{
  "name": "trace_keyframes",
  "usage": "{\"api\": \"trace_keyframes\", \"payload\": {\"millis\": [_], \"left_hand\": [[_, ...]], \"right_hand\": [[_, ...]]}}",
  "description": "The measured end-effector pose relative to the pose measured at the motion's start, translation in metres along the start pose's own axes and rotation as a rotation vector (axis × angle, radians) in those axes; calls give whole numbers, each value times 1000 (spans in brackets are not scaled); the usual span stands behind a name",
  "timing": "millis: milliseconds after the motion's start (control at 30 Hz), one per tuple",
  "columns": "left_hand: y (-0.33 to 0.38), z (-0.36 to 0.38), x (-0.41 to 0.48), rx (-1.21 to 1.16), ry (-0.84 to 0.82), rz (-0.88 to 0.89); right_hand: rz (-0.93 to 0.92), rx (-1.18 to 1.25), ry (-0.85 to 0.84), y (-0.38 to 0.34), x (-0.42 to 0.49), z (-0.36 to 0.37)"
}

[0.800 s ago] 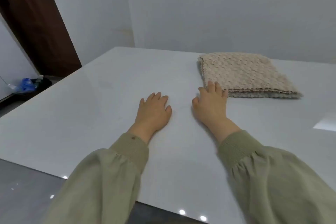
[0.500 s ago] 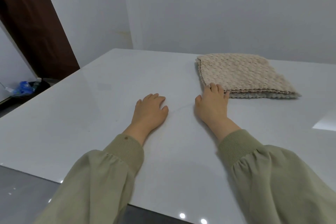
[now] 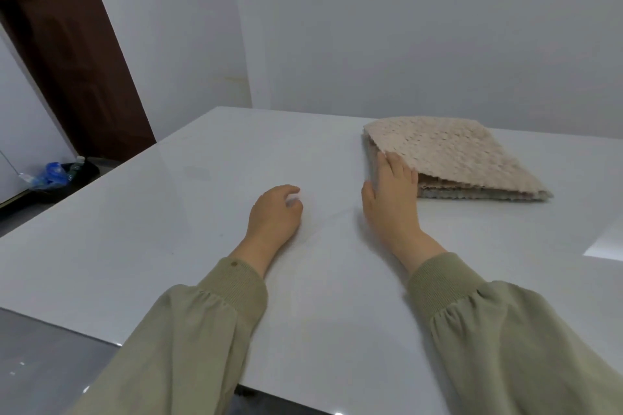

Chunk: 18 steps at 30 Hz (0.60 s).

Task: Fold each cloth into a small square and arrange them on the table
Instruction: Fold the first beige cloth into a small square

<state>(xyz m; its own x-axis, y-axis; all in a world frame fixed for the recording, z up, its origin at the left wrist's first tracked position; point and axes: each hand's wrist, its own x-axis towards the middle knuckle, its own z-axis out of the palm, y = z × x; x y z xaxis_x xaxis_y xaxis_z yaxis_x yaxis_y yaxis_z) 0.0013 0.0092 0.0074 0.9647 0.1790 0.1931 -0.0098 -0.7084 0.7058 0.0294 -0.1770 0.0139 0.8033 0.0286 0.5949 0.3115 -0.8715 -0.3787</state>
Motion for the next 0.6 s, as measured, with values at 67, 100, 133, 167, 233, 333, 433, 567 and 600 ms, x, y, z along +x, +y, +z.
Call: {"api": "trace_keyframes", "payload": {"millis": [67,100,133,167,233,333,433,567,600], "left_hand": [[-3,-5,0,-220,121,-63],[-4,-8,-1,-313,177,-91],[-5,-10,-1,-386,223,-110],[-5,-11,-2,-435,257,-117],[-5,-11,-3,-487,278,-101],[-3,-10,-5,-510,240,-67],[-2,-9,-9,-484,193,-4],[4,-11,-11,-484,125,80],[5,-13,-12,-473,83,100]], "right_hand": [[-273,136,243,-12,-5,-10],[-368,174,339,-16,-8,-12],[-402,175,379,-19,-13,-13],[-364,142,339,-21,-16,-13],[-155,-17,61,-19,-21,-11],[51,-323,-351,-6,-24,-9],[33,-393,-380,-1,-24,-12],[-147,-11,-405,-22,-32,-13],[-207,114,-474,-30,-37,-11]]}}
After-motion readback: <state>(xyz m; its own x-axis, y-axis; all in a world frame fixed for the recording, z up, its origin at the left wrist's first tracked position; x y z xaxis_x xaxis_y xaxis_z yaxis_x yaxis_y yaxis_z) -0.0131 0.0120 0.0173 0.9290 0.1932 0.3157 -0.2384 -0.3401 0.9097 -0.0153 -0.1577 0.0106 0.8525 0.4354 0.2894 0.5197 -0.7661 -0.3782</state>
